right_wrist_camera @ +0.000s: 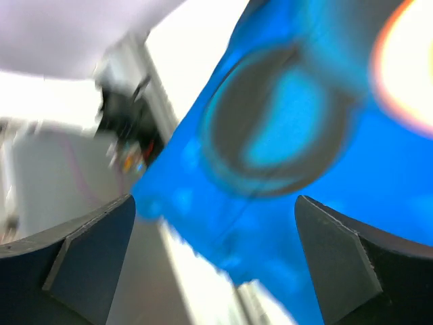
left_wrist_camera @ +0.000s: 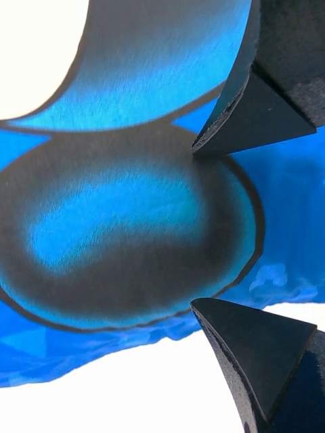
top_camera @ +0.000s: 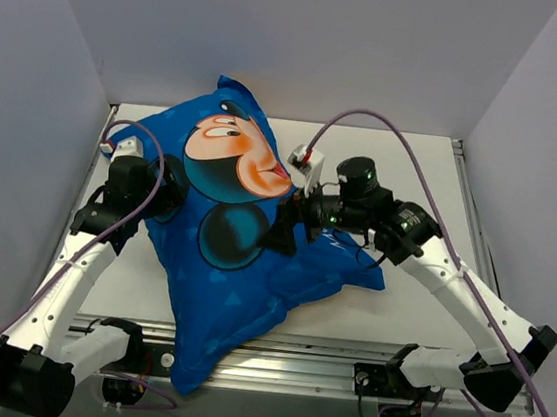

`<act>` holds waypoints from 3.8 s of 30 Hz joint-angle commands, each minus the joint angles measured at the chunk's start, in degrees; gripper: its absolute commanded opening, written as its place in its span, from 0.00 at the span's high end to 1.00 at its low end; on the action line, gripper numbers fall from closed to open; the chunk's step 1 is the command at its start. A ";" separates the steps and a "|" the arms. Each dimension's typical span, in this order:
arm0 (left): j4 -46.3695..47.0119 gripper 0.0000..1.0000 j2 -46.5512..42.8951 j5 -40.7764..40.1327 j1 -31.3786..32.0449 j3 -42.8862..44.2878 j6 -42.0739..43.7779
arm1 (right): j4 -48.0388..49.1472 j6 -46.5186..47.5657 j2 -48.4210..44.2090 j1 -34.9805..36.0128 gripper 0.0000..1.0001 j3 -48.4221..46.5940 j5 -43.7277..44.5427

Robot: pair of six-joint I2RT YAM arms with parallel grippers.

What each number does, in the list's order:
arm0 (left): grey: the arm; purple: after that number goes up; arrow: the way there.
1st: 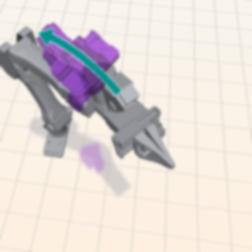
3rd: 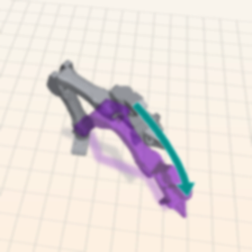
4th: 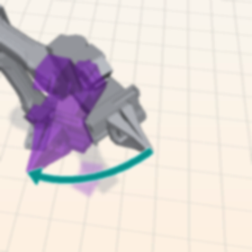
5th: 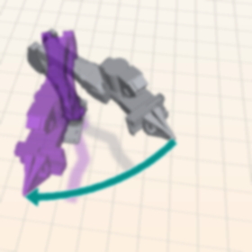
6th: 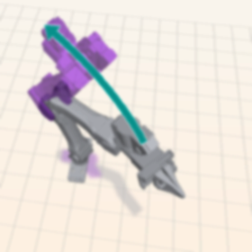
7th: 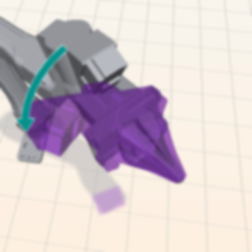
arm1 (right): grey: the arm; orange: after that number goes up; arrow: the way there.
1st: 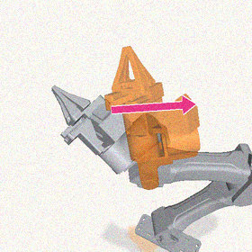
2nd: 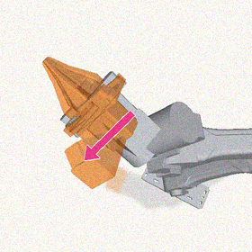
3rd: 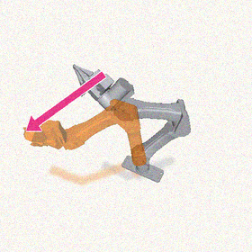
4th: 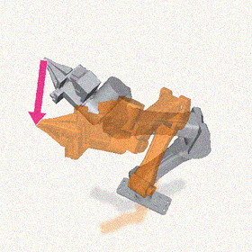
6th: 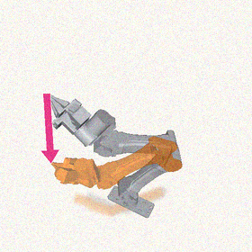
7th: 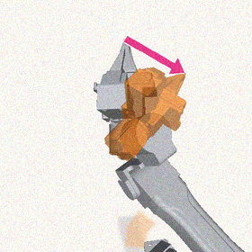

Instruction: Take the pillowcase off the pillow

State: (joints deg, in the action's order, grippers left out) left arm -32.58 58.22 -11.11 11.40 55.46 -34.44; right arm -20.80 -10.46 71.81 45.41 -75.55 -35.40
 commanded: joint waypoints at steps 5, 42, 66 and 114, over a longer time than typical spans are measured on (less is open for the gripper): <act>-1.44 0.06 4.89 3.11 -2.52 4.65 3.23 | -0.83 -2.19 19.49 -13.67 0.00 -14.96 3.67; 21.06 0.06 27.65 14.11 20.50 8.78 -11.44 | 7.27 -2.03 22.33 -14.21 1.00 -29.91 -4.24; -0.26 0.06 -15.98 -4.24 21.03 -8.10 -20.58 | 18.86 -7.20 25.65 4.69 1.00 -6.81 -0.82; 13.94 0.06 19.11 -1.72 3.02 1.21 -11.28 | 24.12 -12.40 5.78 -2.69 0.10 22.55 32.85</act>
State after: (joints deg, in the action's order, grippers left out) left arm -23.31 73.19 -10.79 17.74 53.93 -48.86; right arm -6.37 -23.83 71.22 43.53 -53.80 -0.84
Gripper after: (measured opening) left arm 0.940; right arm 0.905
